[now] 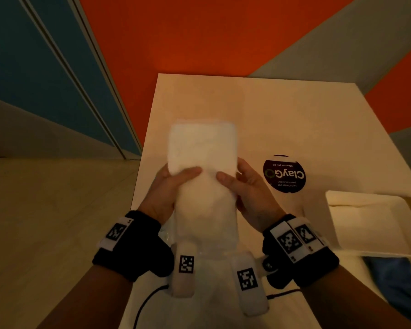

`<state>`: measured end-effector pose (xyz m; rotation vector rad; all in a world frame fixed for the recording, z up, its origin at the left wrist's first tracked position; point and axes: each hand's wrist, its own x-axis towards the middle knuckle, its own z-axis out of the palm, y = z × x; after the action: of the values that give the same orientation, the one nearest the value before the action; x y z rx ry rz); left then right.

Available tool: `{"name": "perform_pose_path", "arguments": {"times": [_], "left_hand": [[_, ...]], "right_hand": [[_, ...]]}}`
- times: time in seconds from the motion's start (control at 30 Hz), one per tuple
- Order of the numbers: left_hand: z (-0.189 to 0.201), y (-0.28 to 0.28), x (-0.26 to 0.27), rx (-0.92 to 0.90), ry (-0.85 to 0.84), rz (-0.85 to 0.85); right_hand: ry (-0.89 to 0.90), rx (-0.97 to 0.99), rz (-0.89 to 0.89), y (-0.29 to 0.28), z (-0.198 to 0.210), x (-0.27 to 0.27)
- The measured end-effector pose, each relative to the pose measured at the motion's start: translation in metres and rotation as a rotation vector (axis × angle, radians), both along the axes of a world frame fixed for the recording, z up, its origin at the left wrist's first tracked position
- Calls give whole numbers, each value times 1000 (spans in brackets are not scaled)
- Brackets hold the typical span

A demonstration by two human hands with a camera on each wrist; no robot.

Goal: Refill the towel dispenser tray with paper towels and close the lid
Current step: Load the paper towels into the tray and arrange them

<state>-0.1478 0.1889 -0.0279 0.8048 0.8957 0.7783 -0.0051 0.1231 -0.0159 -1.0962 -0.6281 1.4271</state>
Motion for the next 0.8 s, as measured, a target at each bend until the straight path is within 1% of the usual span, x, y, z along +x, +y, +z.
{"name": "perform_pose_path", "arguments": {"times": [0.1,0.17,0.2,0.27,0.33,0.43,0.5,0.57,0.63,0.7,0.77,0.8], "left_hand": [[2,4,-6,-142,-222,88],[9,2,-6,-166,-294,176],[12,-1,-2,-167,-310,200],[15,-12,8,-175,-334,177],[14,-22,18,-193,-336,165],[9,-22,17,-204,-311,160],[8,-11,6,-146,-282,142],[14,5,-13,-74,-201,96],[22,19,-31,-16,-102,-58],[28,23,-39,-9,10,-219],[30,17,-36,-23,148,-290],[29,13,-32,-38,195,-293]], "right_hand": [[126,-46,121,-12,-4,14],[216,-54,134,-25,-9,12],[260,-43,118,-30,-11,7],[315,-8,42,-35,-13,-5],[303,-17,-89,-31,-14,-14],[253,-66,-262,-26,-13,-11],[195,-75,-300,-31,-10,2],[136,-82,-277,-39,-5,19],[95,-85,-237,-44,-1,32],[69,-77,-213,-47,3,38],[54,-71,-186,-48,5,37],[47,-77,-183,-48,6,34]]}}
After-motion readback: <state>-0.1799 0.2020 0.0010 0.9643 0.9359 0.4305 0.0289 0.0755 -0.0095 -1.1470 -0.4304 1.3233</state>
